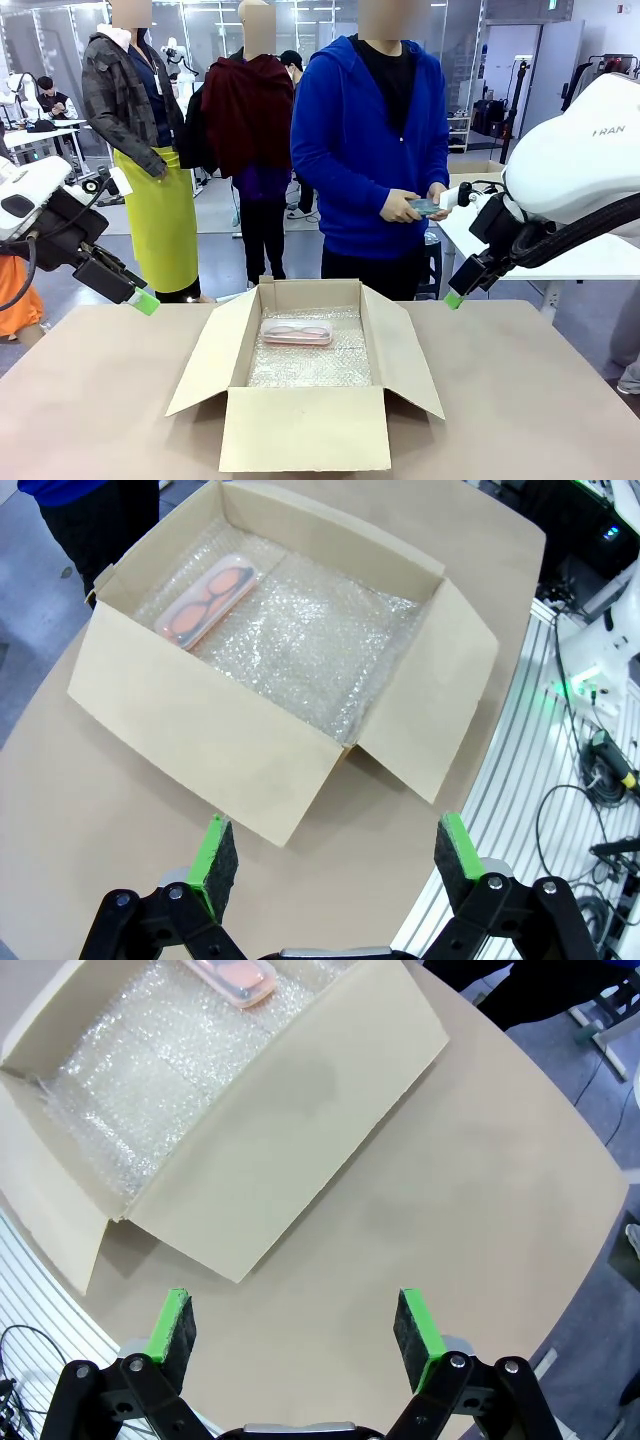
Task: Pack the glasses set securely to prepare it for shipping.
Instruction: Put the Glasses case from the right side of the table into the Package Box.
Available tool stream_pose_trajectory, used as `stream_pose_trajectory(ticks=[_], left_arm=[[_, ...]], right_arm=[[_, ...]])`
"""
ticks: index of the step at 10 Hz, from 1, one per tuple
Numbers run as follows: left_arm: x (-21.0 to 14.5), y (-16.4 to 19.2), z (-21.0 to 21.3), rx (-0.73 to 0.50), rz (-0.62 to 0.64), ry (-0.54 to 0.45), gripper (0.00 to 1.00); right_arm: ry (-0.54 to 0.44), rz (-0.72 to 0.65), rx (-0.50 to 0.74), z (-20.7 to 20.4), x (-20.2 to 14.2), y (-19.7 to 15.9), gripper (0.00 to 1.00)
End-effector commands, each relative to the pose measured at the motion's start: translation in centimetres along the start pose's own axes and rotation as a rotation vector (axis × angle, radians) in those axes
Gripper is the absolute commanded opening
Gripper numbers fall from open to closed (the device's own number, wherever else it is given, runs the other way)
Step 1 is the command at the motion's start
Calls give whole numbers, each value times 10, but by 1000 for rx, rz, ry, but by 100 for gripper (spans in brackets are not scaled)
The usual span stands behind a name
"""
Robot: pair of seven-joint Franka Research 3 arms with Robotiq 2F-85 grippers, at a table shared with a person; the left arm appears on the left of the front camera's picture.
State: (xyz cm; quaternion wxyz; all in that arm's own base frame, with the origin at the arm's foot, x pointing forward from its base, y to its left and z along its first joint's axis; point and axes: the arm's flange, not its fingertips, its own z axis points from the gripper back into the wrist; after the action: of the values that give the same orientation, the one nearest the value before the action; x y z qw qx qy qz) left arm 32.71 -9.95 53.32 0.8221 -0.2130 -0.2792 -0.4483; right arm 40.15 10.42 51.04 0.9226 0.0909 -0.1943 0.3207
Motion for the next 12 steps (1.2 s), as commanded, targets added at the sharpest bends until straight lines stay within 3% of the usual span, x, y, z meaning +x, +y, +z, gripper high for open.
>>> stream_pose_trajectory(ticks=[1, 12], left_arm=[[0, 0, 2, -19, -1, -8, 100], [0, 0, 2, -19, -1, -8, 100]], right_arm=[[1, -19, -10, 0, 5, 4, 100], [1, -19, -10, 0, 5, 4, 100]])
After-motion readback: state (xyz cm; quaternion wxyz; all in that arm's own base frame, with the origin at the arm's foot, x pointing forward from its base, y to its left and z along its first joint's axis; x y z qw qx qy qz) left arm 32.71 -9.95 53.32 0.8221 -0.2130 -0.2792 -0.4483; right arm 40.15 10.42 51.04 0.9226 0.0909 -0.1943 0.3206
